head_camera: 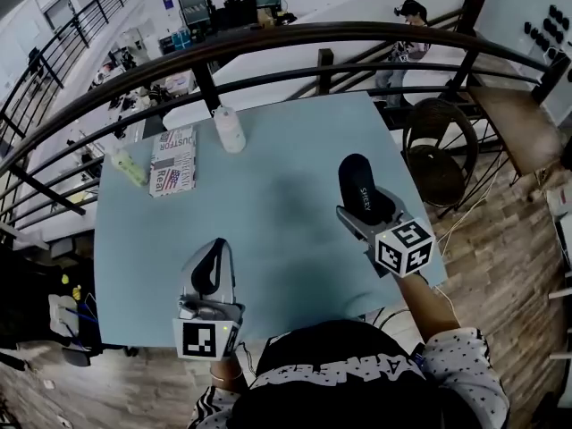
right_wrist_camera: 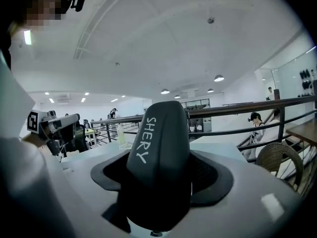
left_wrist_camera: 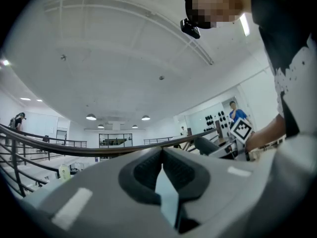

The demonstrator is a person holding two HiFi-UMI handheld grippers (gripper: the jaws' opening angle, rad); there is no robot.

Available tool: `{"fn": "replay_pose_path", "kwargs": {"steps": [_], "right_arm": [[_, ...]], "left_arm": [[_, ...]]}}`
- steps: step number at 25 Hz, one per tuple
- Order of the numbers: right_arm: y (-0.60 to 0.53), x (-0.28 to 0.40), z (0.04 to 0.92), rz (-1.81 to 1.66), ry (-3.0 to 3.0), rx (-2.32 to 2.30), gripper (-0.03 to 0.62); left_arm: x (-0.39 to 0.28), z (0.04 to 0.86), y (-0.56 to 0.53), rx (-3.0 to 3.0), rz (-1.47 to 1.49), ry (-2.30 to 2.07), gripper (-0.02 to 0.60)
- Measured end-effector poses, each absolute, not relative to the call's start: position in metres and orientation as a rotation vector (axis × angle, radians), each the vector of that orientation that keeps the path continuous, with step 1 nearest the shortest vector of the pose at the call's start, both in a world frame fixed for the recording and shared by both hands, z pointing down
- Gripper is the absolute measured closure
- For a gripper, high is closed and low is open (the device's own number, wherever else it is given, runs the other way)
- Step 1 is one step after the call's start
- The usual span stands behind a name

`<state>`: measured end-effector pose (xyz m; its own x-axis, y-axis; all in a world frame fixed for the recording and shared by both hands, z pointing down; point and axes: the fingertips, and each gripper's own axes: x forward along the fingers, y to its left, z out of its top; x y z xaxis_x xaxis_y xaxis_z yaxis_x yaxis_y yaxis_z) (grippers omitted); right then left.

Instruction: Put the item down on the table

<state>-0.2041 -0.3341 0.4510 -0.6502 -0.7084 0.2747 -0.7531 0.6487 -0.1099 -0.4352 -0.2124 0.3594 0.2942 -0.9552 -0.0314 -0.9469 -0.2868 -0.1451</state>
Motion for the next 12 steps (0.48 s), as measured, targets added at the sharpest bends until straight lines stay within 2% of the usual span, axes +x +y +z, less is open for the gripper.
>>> {"fn": "replay_pose_path", "kwargs": {"steps": [12], "right_arm": [[-0.357, -0.21, 0.491, 0.374, -2.531, 1.224, 0.238]], "left_arm": [[-0.451, 0.366, -0.234, -2.451, -0.057, 1.773, 0.581]]}}
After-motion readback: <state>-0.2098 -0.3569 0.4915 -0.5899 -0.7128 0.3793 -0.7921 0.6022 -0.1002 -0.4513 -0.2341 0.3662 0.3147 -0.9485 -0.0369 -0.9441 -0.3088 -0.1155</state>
